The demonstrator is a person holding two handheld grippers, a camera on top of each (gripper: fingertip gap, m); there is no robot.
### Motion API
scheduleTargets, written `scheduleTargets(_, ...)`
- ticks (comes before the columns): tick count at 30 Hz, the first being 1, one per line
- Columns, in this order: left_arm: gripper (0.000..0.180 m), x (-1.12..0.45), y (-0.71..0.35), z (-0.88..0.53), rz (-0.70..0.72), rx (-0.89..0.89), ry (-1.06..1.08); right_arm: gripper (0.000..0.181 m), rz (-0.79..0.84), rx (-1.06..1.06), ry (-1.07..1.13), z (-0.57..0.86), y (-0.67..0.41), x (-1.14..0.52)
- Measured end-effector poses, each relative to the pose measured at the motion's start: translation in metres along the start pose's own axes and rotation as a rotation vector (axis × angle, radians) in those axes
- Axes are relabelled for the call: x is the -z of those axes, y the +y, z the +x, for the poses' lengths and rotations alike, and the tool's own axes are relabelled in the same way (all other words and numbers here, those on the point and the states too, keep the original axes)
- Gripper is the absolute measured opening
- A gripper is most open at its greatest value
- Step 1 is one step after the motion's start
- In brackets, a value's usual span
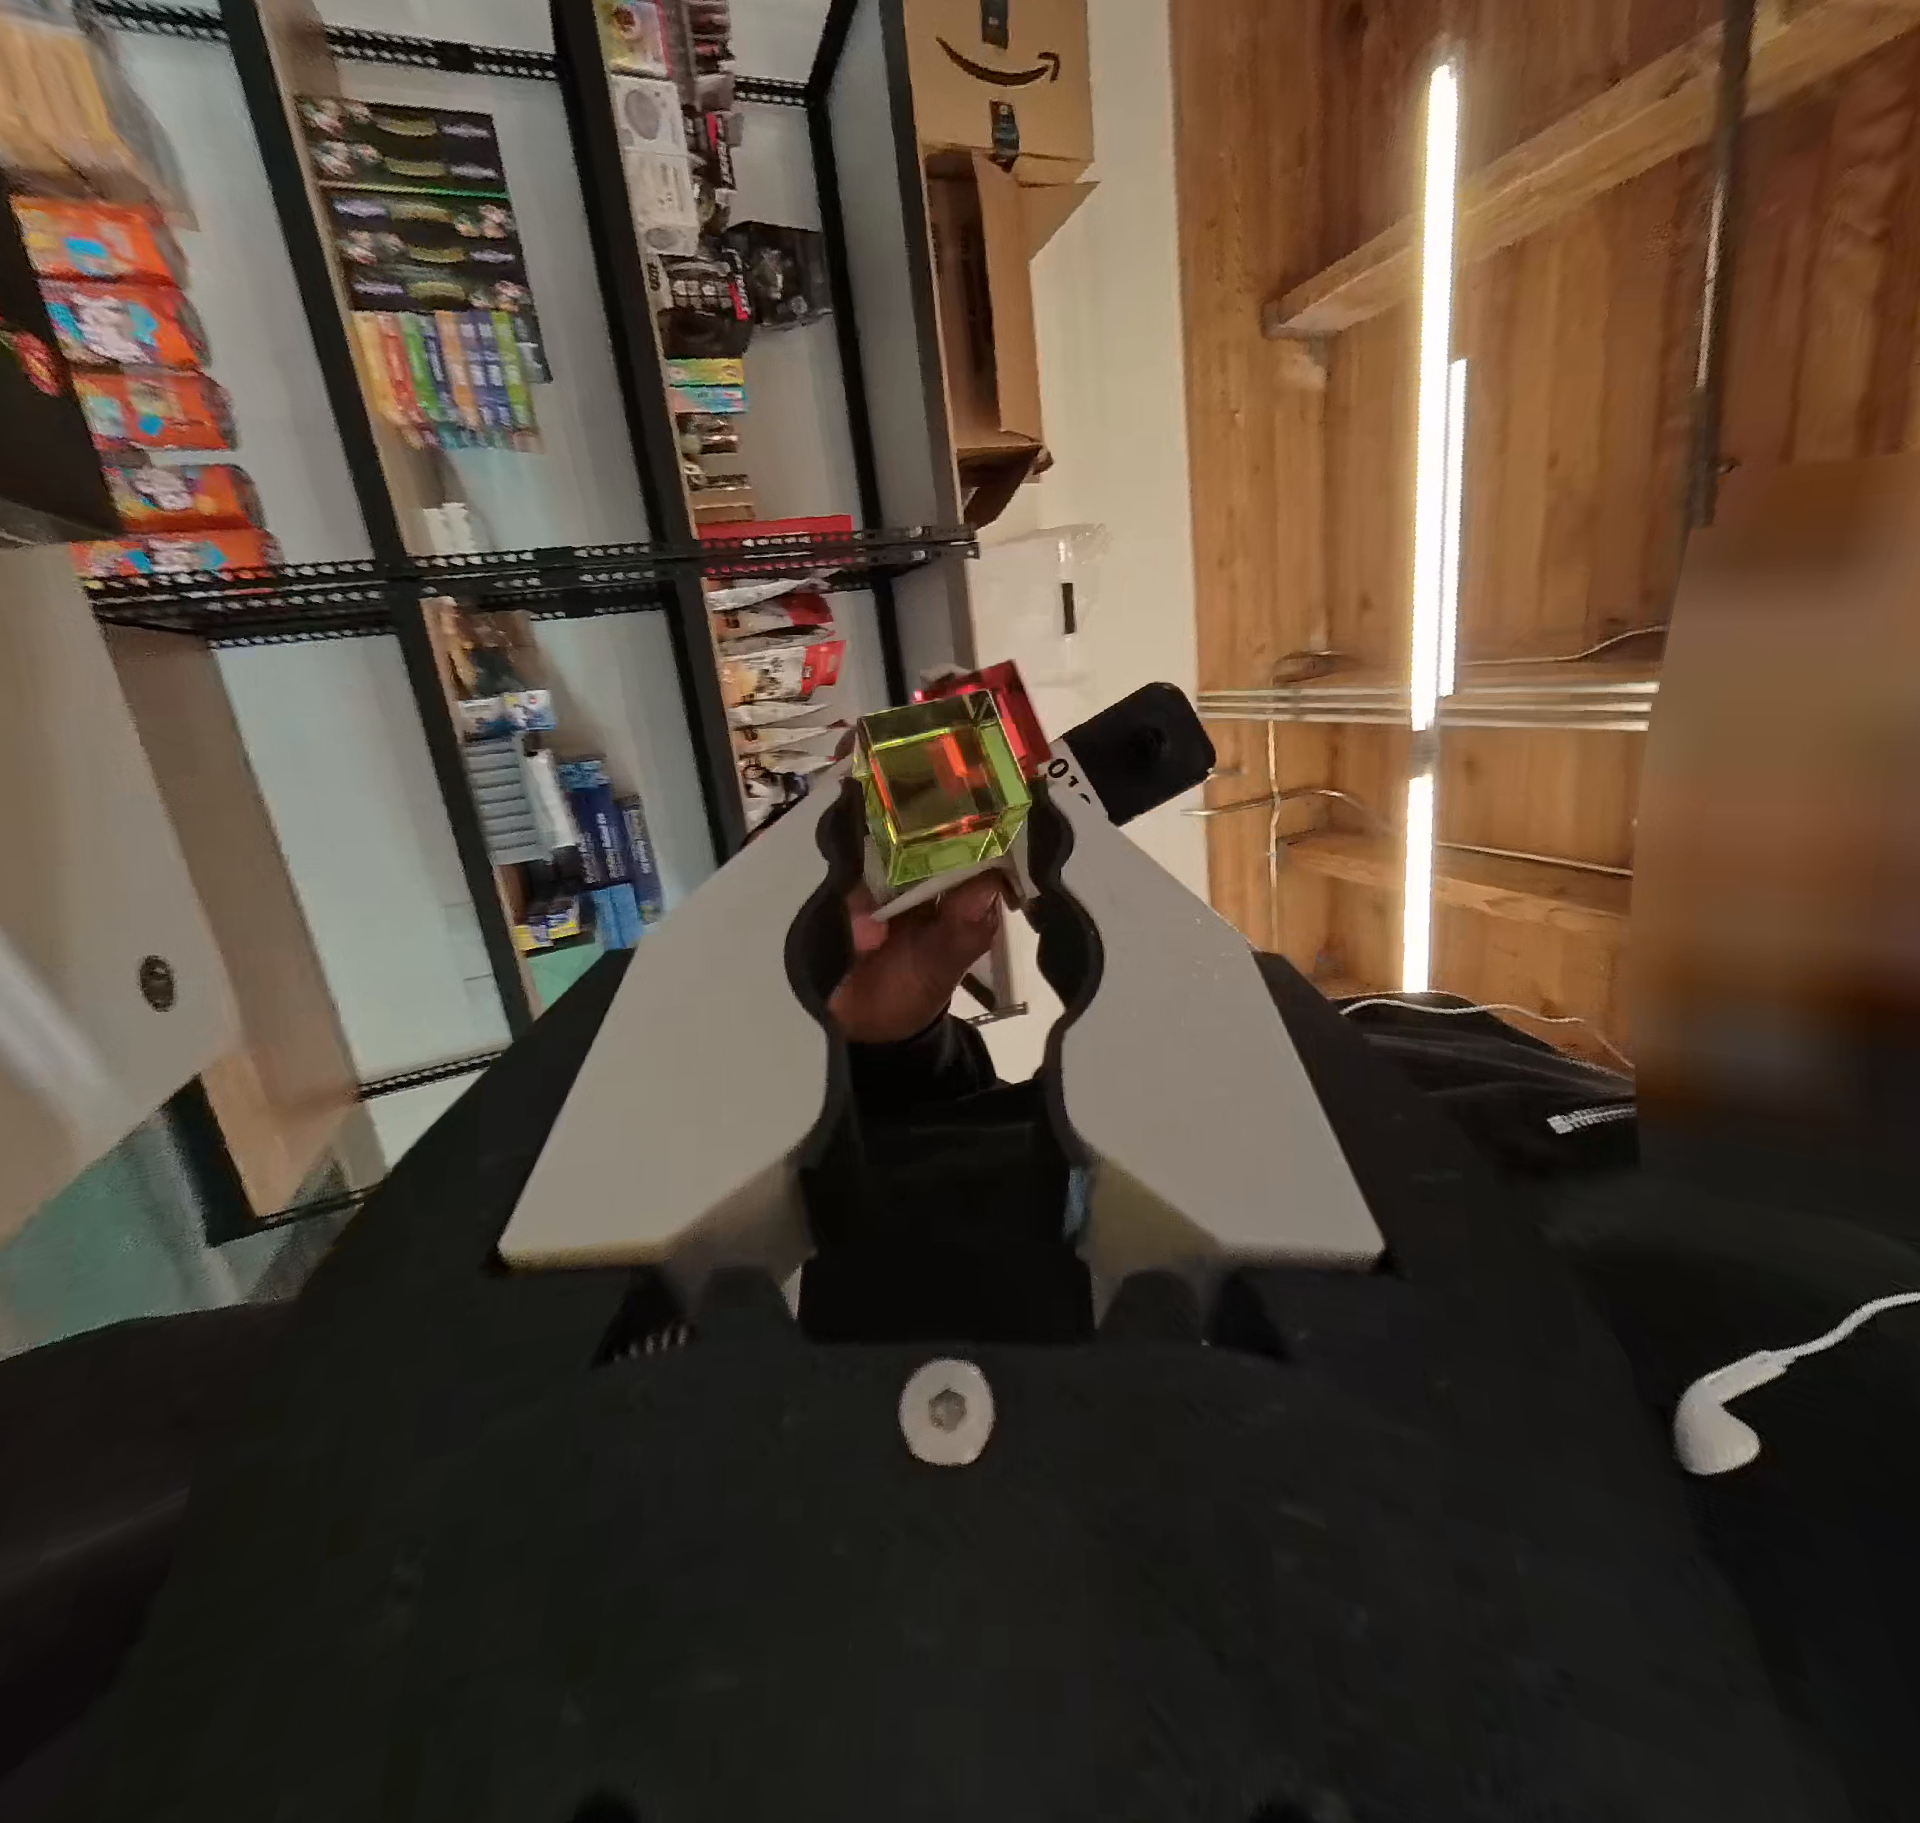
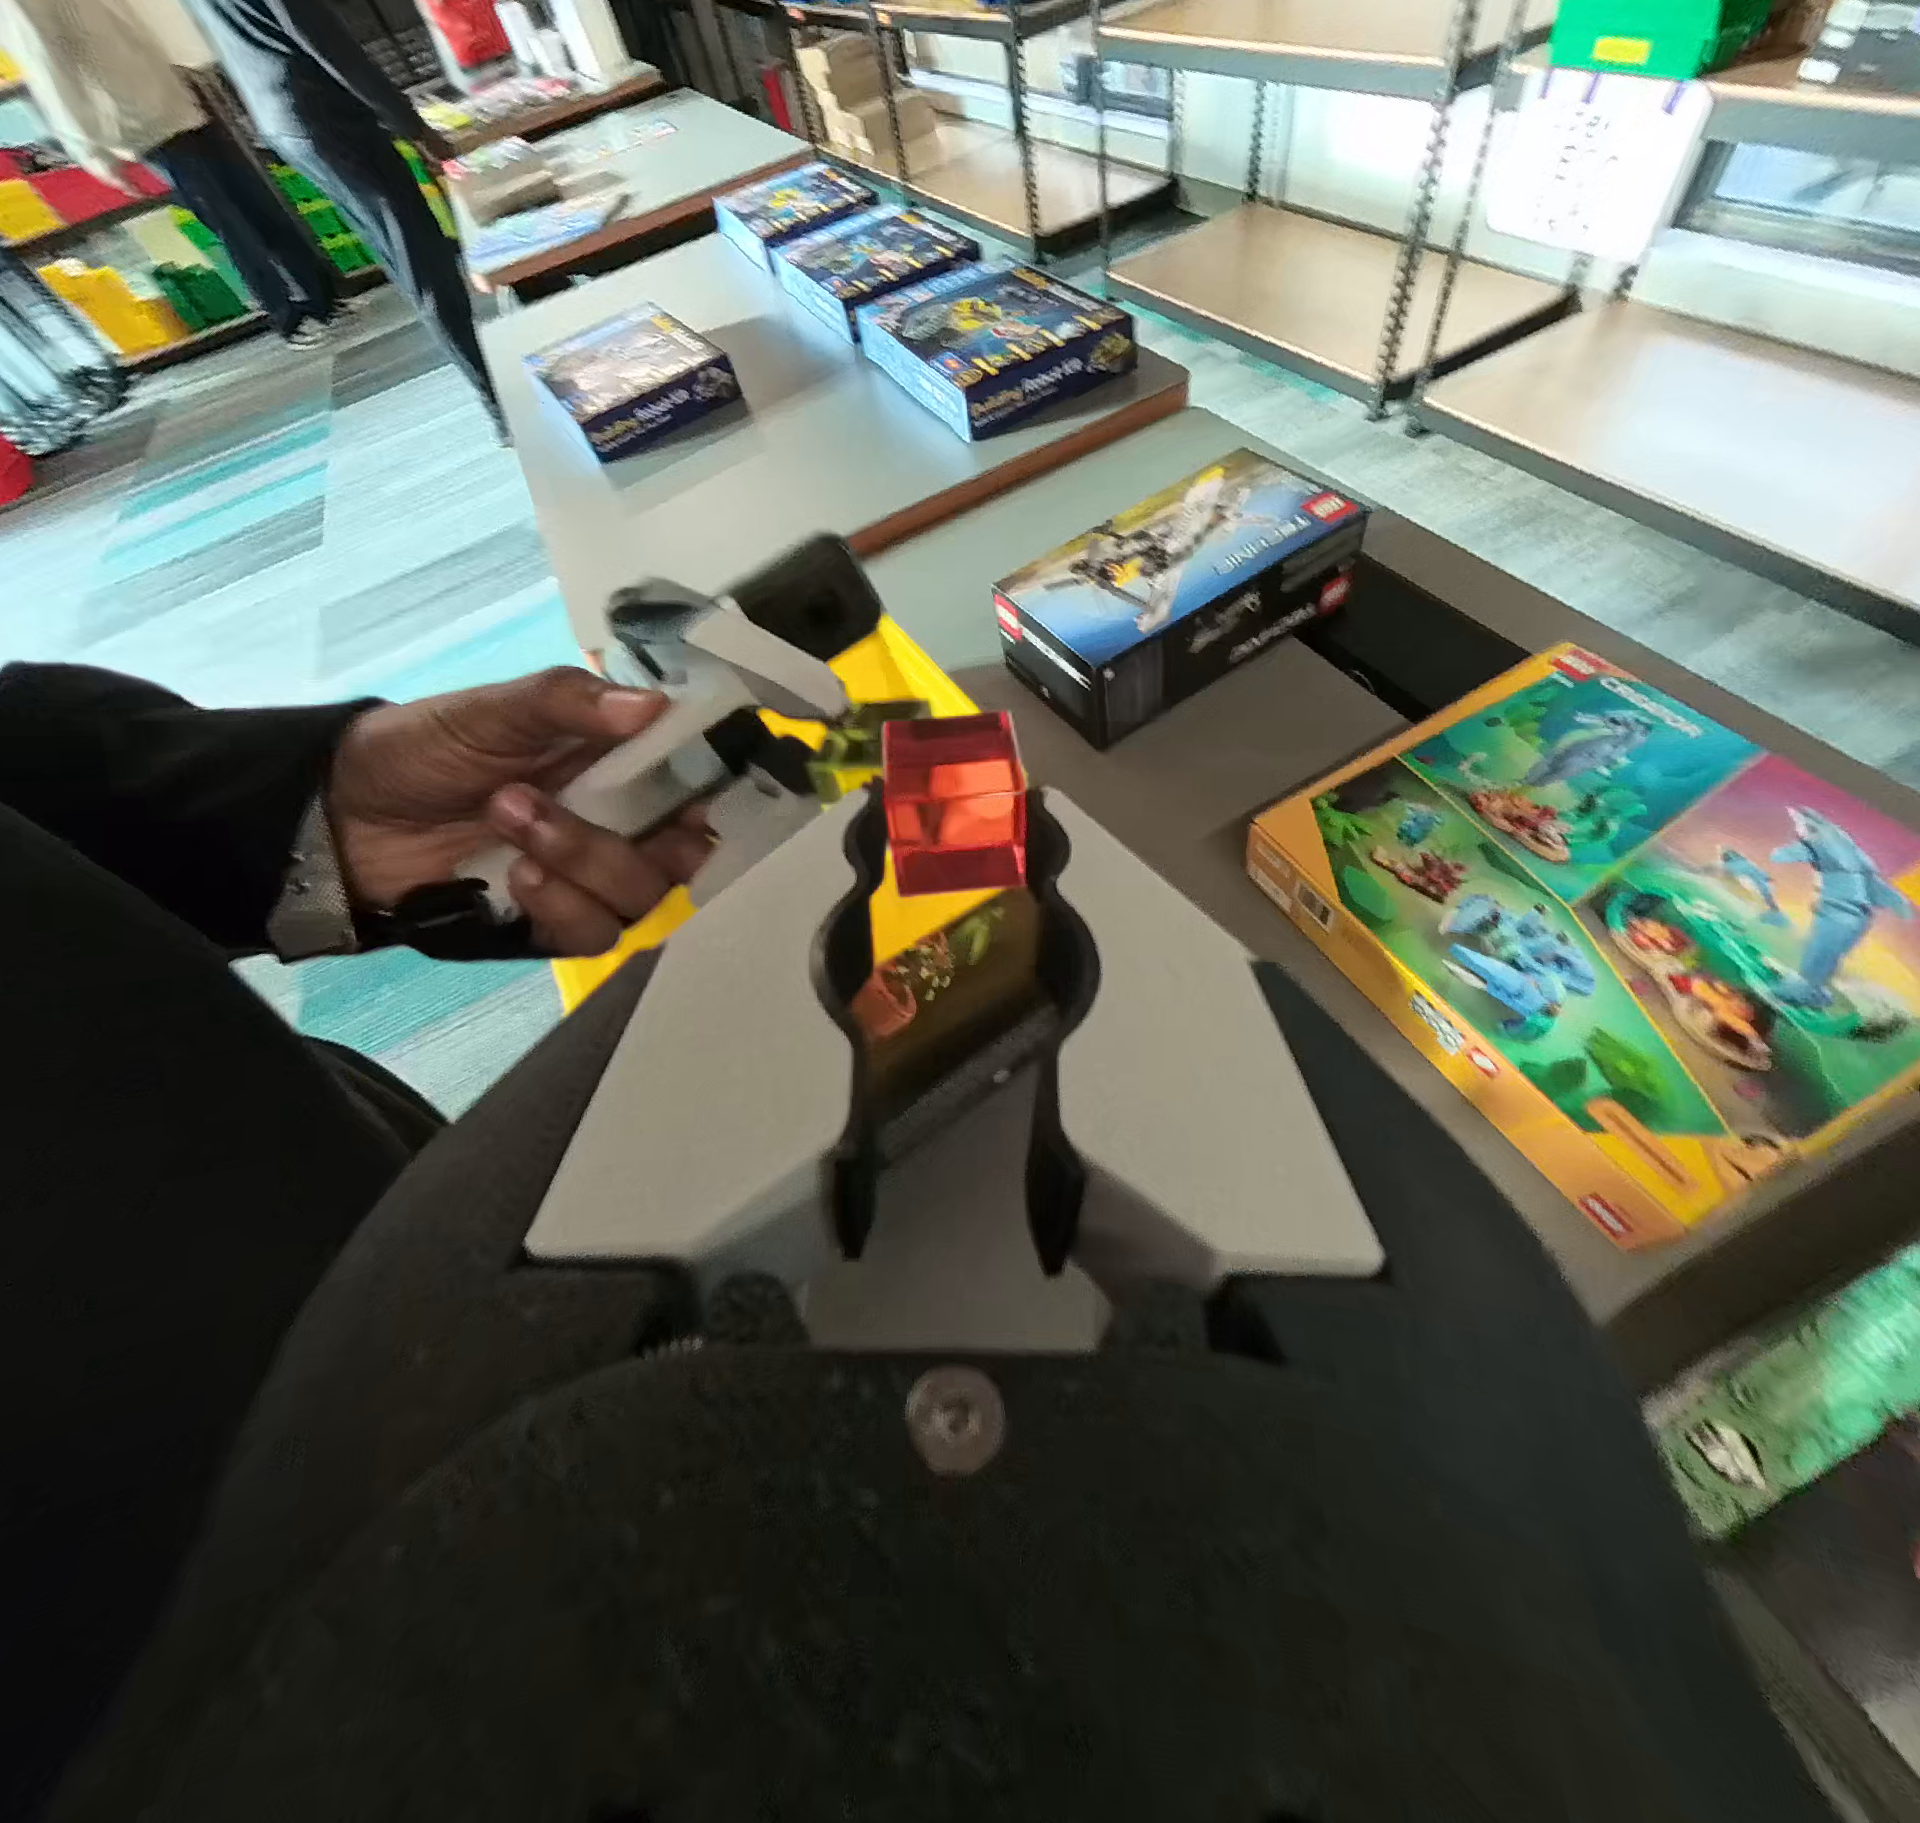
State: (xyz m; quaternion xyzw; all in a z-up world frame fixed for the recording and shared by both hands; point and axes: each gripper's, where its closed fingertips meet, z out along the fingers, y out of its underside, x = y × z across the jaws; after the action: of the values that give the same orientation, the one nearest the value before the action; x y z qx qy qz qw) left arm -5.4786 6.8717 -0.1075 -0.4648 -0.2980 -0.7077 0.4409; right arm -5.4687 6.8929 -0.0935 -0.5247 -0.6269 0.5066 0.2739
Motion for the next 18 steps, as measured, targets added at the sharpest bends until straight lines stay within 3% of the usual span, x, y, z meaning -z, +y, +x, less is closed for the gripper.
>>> scheduleTargets(4,0.026,0.004,-0.003,-0.006,-0.005,-0.087,-0.100,0.024,-0.174,-0.052,0.171,0.048,0.058,0.010)
scheduleTargets(11,0.025,0.021,0.002,-0.053,-0.096,-0.296,-0.497,0.025,-0.807,-0.061,0.291,0.099,0.236,0.023)
scheduleTargets(18,0.025,0.021,0.010,-0.066,-0.138,-0.349,-0.585,0.025,-0.971,0.003,0.169,0.094,0.284,-0.009)
